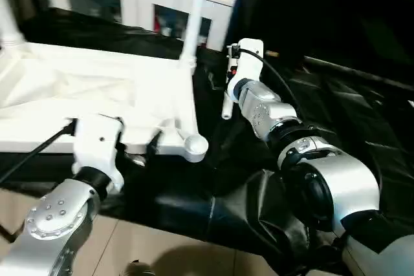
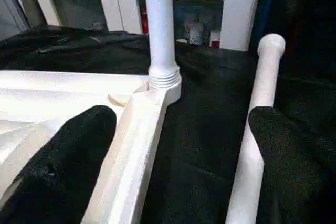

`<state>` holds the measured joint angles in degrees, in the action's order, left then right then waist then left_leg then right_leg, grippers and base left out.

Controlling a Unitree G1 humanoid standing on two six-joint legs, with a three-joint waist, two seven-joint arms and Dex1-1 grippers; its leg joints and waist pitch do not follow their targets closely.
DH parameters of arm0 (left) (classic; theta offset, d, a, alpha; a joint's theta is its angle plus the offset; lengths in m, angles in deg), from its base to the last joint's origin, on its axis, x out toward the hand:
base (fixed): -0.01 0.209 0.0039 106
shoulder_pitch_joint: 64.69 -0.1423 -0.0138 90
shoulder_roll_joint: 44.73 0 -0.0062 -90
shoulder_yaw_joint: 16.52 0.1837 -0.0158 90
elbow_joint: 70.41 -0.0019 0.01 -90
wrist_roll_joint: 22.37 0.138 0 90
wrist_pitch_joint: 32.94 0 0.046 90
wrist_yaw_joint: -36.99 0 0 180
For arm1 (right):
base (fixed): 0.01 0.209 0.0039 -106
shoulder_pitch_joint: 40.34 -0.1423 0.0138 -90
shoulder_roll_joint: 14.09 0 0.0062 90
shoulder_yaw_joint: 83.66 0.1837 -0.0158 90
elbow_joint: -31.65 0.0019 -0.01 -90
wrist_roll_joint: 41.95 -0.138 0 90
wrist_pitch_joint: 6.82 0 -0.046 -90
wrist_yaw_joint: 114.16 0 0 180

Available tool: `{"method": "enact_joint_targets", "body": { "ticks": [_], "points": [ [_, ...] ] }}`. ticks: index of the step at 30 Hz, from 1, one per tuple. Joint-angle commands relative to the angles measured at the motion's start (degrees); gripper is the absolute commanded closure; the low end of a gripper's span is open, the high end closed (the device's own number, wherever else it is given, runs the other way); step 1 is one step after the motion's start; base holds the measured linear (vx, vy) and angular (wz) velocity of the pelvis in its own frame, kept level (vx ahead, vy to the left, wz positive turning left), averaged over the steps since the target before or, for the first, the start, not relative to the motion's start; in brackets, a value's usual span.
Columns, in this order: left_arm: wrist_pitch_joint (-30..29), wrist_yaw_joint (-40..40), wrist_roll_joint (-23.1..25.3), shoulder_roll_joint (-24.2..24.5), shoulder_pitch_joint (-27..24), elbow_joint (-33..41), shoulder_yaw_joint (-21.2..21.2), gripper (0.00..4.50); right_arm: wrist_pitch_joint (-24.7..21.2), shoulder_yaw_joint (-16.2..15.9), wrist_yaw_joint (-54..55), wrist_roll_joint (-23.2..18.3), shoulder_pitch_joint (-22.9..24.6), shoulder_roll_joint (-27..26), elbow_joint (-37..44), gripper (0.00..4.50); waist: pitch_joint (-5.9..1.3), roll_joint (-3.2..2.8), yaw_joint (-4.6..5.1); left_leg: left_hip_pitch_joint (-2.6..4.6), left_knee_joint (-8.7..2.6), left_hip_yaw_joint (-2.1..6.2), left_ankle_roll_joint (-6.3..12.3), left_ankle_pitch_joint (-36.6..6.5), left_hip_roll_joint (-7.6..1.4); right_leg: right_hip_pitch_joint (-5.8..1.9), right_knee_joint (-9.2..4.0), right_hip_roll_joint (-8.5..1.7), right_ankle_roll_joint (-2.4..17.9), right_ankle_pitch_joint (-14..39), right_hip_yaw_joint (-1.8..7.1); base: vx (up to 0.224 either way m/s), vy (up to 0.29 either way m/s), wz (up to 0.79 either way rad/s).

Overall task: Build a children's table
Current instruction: Rotate table base

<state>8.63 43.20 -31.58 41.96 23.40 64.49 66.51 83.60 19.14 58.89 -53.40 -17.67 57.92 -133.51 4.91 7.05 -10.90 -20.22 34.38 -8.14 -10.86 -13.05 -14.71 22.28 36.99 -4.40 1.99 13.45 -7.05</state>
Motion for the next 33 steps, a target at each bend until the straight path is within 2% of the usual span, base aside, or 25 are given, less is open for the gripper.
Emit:
{"method": "enact_joint_targets", "body": {
  "ticks": [1, 2, 3, 5, 9, 10, 11, 13, 14, 15, 16, 17, 19, 20, 21, 23, 24, 25, 27, 28, 29, 30, 31, 32, 33],
  "points": [
    [0.5, -1.7, 0.2, -0.4, 0.0, -1.4, -0.3, 0.00, 0.0, -0.7, -0.3, 1.2, 1.4, 0.6, 0.0, 0.02, -3.63, -3.24, 0.79, 1.07, -4.81, -0.79, -2.27, -19.1, 0.79, -1.04, -6.17, -3.69, 2.9, 22.9, 2.66, 0.000, 0.000, 0.00],
    [0.4, -1.6, 0.5, 0.1, -0.2, -1.5, 0.2, 0.00, -0.3, -0.7, 0.3, 1.5, 1.6, 0.7, -0.3, 0.02, -3.53, -4.13, 0.62, 1.07, -4.83, -0.55, -2.35, -21.0, 0.91, -0.95, -6.11, -3.73, 2.9, 24.2, 2.68, 0.000, 0.000, 0.00],
    [0.2, -1.2, 1.5, 1.5, 0.0, -1.4, 1.9, 0.00, -1.0, 0.1, 1.8, 1.4, 1.4, 0.8, -0.9, 0.02, -3.74, -4.16, 0.60, 1.16, -4.85, -0.32, -2.09, -22.6, 0.85, -1.10, -6.27, -3.89, 2.7, 24.9, 2.63, 0.000, 0.000, 0.00],
    [-0.2, -1.0, 1.3, 1.3, 0.3, -1.0, 2.1, 0.00, -1.1, 0.4, 2.3, 1.3, 1.1, 0.9, -1.1, 0.02, -3.87, -3.82, 0.30, 0.73, -4.89, -0.34, -1.63, -20.6, 0.76, -1.38, -5.82, -4.02, 3.5, 22.2, 2.86, 0.000, 0.000, 0.00],
    [-1.4, 0.7, 1.6, 3.1, -1.0, 0.4, 2.9, 0.00, -1.3, 0.8, 3.7, 1.4, 1.0, 1.2, -1.4, 0.02, -3.67, -4.12, 0.05, 0.51, -4.78, -0.60, -1.38, -18.0, 0.90, -1.17, -5.62, -4.04, 4.1, 21.5, 3.20, 0.000, 0.000, 0.00],
    [-1.4, 0.7, 1.6, 3.1, -1.0, 0.4, 2.9, 0.00, -1.3, 0.8, 3.7, 1.4, 1.0, 1.2, -1.4, 0.02, -3.81, -4.01, 0.08, 0.42, -4.70, -0.61, -1.32, -17.2, 0.92, -1.26, -5.54, -4.06, 4.1, 21.2, 3.24, 0.000, 0.000, 0.00],
    [-2.2, 1.7, 1.4, 4.9, -2.4, 2.0, 2.5, 0.00, -1.3, 1.1, 5.0, 1.7, 1.1, 1.6, -1.6, 0.02, -3.57, -3.92, 0.09, -0.20, -4.76, -0.60, -1.18, -14.4, 0.97, -1.48, -5.24, -3.99, 4.0, 19.5, 3.27, 0.000, 0.000, 0.00],
    [-2.5, 2.0, 1.1, 5.6, -2.8, 2.6, 2.3, 0.00, -1.4, 1.2, 5.4, 1.7, 1.1, 1.7, -1.6, 0.02, -3.87, -4.08, 0.19, -0.47, -4.69, -0.64, -1.32, -11.1, 0.92, -1.71, -4.64, -3.77, 4.5, 16.4, 3.28, 0.000, 0.000, 0.00],
    [-2.9, 3.3, 0.1, 6.7, -3.2, 3.5, 1.9, 0.00, -1.5, 1.1, 6.5, 2.2, 0.8, 2.1, -1.8, 0.02, -3.80, -3.72, 0.16, -0.49, -4.55, -0.84, -1.48, -8.7, 0.96, -1.54, -4.37, -3.57, 5.2, 12.3, 3.41, 0.000, 0.000, 0.00],
    [-3.4, 4.1, -0.6, 7.4, -3.5, 4.3, 1.7, 0.00, -1.6, 1.1, 7.2, 2.5, 0.7, 2.3, -1.9, 0.02, -3.80, -3.98, 0.11, -0.83, -4.51, -0.80, -1.62, -7.2, 1.14, -1.69, -3.85, -3.31, 5.7, 9.9, 3.45, 0.055, -0.003, -0.03],
    [-3.4, 4.1, -0.6, 7.4, -3.5, 4.3, 1.7, 0.00, -1.6, 1.1, 7.2, 2.5, 0.7, 2.3, -1.9, 0.02, -4.07, -4.10, 0.13, -0.84, -4.47, -0.83, -1.87, -6.4, 1.12, -1.82, -3.53, -3.15, 6.2, 7.7, 3.44, 0.000, 0.000, 0.00],
    [-7.3, 6.1, -3.7, 8.2, -4.6, 8.4, -0.5, 0.00, -2.8, 0.0, 9.3, 4.3, -0.7, 3.3, -2.4, 0.02, -3.07, -4.20, 0.61, -1.47, -4.71, -0.93, -2.07, -7.2, 1.30, -1.42, -3.37, -2.61, 6.8, 4.2, 3.57, 0.000, 0.000, 0.00],
    [-8.5, 7.0, -4.4, 9.1, -5.5, 9.9, -1.2, 0.00, -3.7, -0.6, 9.7, 5.3, -1.2, 3.6, -2.6, 0.02, -3.13, -4.24, 0.99, -1.69, -4.48, -0.83, -1.91, -5.9, 1.62, -1.55, -2.94, -2.16, 7.5, 0.6, 3.81, 0.000, 0.000, 0.00],
    [-9.1, 7.4, -4.6, 9.8, -6.2, 11.0, -1.5, 0.00, -4.7, -0.9, 9.3, 5.7, -1.6, 3.7, -2.8, 0.02, -2.74, -3.86, 1.44, -1.68, -4.31, -1.12, -1.33, -4.8, 1.78, -1.24, -3.01, -1.83, 7.7, -1.6, 4.00, 0.000, 0.000, 0.00],
    [-9.6, 7.6, -4.7, 10.1, -6.8, 12.2, -1.8, 0.00, -5.5, -0.8, 8.6, 5.7, -1.8, 3.7, -3.0, 0.02, -2.70, -3.99, 1.64, -1.76, -4.33, -1.14, -1.05, -4.9, 1.82, -1.34, -2.93, -1.76, 7.8, -1.8, 4.03, 0.000, 0.000, 0.00],
    [-10.4, 7.5, -4.8, 10.1, -7.5, 13.7, -2.8, 0.00, -6.8, -0.5, 6.4, 5.2, -2.1, 3.4, -3.2, 0.02, -2.27, -3.62, 2.36, -1.94, -4.42, -1.22, -0.18, -4.4, 1.95, -1.48, -3.13, -1.76, 7.3, -1.1, 4.11, 0.000, 0.000, 0.00],
    [-10.8, 7.3, -5.0, 9.6, -7.7, 14.3, -3.4, 0.00, -6.9, -0.5, 5.8, 5.3, -2.2, 3.3, -3.3, 0.02, -1.74, -3.19, 3.01, -1.97, -4.58, -1.38, 0.36, -4.9, 1.86, -1.30, -3.38, -1.75, 7.2, -0.2, 4.22, 0.000, 0.000, 0.00],
    [-11.1, 7.2, -5.4, 9.3, -7.9, 14.7, -4.0, 0.00, -7.0, -0.2, 5.3, 5.2, -2.4, 3.2, -3.3, 0.02, -1.55, -3.28, 3.32, -1.89, -4.62, -1.44, 0.58, -5.1, 1.84, -1.24, -3.56, -1.84, 6.9, 1.0, 4.29, 0.000, 0.000, 0.00],
    [-10.6, 6.5, -6.7, 9.7, -9.0, 15.1, -4.4, 0.00, -7.5, 0.6, 4.3, 4.5, -2.7, 3.0, -3.4, 0.02, -1.20, -2.93, 3.53, -1.93, -4.71, -1.46, 0.84, -5.0, 1.83, -1.28, -3.65, -1.95, 6.7, 2.2, 4.41, 0.000, 0.000, 0.00],
    [-9.1, 6.2, -8.3, 10.9, -10.6, 15.1, -4.7, 0.00, -7.8, 0.2, 3.2, 5.2, -2.9, 2.7, -3.4, 0.02, -0.77, -2.64, 3.71, -1.98, -4.72, -1.50, 0.93, -4.5, 1.84, -1.06, -3.71, -1.87, 6.7, 2.2, 4.44, 0.000, 0.000, 0.00],
    [-8.6, 6.0, -8.8, 11.2, -11.1, 15.1, -4.8, 0.00, -8.0, 0.2, 2.8, 5.3, -2.9, 2.6, -3.5, 0.02, -0.69, -2.73, 3.82, -1.92, -4.68, -1.50, 0.96, -4.6, 1.87, -1.03, -3.69, -1.87, 6.7, 2.2, 4.45, 0.000, 0.000, 0.00],
    [-8.1, 5.7, -10.2, 11.8, -11.9, 15.1, -5.3, 0.00, -8.1, 0.4, 2.1, 5.3, -3.1, 2.2, -3.5, 0.02, -0.34, -2.33, 4.15, -1.83, -4.78, -1.54, 1.10, -4.5, 1.80, -0.94, -3.82, -1.84, 6.7, 2.5, 4.47, 0.000, 0.000, 0.00],
    [-7.8, 5.4, -11.2, 12.2, -12.2, 15.1, -5.6, 0.00, -8.1, 0.7, 1.7, 5.3, -3.3, 2.0, -3.5, 0.02, -0.14, -2.48, 4.40, -1.67, -4.76, -1.59, 0.94, -4.5, 1.75, -0.76, -3.75, -1.82, 6.9, 2.3, 4.53, 0.000, 0.000, 0.00],
    [-7.5, 5.1, -12.3, 12.7, -12.6, 15.1, -6.1, 0.00, -8.3, 0.8, 1.0, 5.4, -3.5, 1.6, -3.5, 0.02, 0.12, -2.27, 4.56, -1.56, -4.77, -1.61, 0.89, -3.7, 1.70, -0.68, -3.67, -1.78, 7.4, 1.2, 4.54, 0.000, 0.000, 0.00],
    [-7.3, 4.9, -13.0, 13.0, -12.9, 15.1, -6.5, 0.00, -8.4, 0.9, 0.4, 5.5, -3.7, 1.3, -3.5, 0.02, 0.25, -2.35, 4.64, -1.60, -4.76, -1.59, 0.87, -3.7, 1.71, -0.66, -3.56, -1.72, 7.6, 0.9, 4.56, 0.000, 0.000, 0.00]
  ]
}}
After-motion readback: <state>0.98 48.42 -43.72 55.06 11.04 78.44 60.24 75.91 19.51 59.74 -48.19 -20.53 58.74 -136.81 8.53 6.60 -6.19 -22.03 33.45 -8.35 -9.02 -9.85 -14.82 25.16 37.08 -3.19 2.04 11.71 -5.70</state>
